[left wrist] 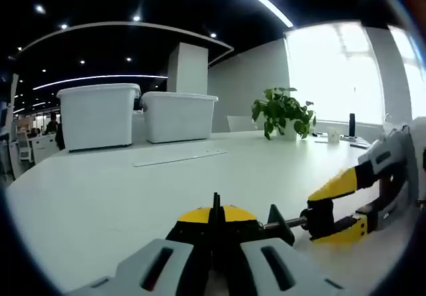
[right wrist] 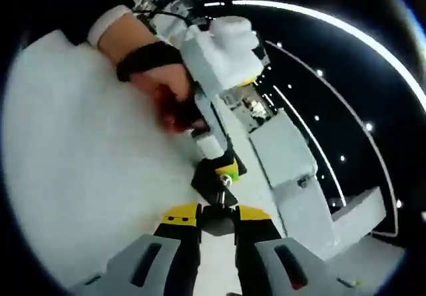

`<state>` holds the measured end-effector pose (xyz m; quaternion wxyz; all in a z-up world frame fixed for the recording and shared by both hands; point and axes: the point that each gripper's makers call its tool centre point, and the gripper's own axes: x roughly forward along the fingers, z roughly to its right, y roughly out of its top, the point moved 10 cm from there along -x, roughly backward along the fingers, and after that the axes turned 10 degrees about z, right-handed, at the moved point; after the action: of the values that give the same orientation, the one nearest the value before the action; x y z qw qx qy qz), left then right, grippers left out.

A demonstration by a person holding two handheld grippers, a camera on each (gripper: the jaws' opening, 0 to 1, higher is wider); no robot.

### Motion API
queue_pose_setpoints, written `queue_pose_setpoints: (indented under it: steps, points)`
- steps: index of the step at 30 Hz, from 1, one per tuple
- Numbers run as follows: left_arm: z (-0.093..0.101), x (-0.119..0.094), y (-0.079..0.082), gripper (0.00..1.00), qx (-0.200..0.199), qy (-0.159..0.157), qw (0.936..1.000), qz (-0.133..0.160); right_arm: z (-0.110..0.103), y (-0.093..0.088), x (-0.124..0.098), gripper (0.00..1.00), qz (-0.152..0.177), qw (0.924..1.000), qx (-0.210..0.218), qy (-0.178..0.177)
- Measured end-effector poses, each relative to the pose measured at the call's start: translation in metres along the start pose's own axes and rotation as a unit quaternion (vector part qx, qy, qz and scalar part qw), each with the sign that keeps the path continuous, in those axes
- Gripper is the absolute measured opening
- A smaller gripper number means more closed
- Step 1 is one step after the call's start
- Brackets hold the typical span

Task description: Clamp the fixed fixture on the desktop, loosen the retaining clip, secure it to the edge of the desk, and tighten the retaining clip.

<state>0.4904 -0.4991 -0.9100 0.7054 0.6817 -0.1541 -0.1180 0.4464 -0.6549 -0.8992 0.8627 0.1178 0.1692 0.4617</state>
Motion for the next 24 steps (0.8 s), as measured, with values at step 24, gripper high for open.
queue_pose_setpoints:
  steps: [24]
  points:
    - [0.004, -0.002, 0.001, 0.04, 0.0, -0.002, 1.0, 0.001, 0.025, -0.059, -0.005, 0.27, 0.036, 0.6858, 0.725, -0.059]
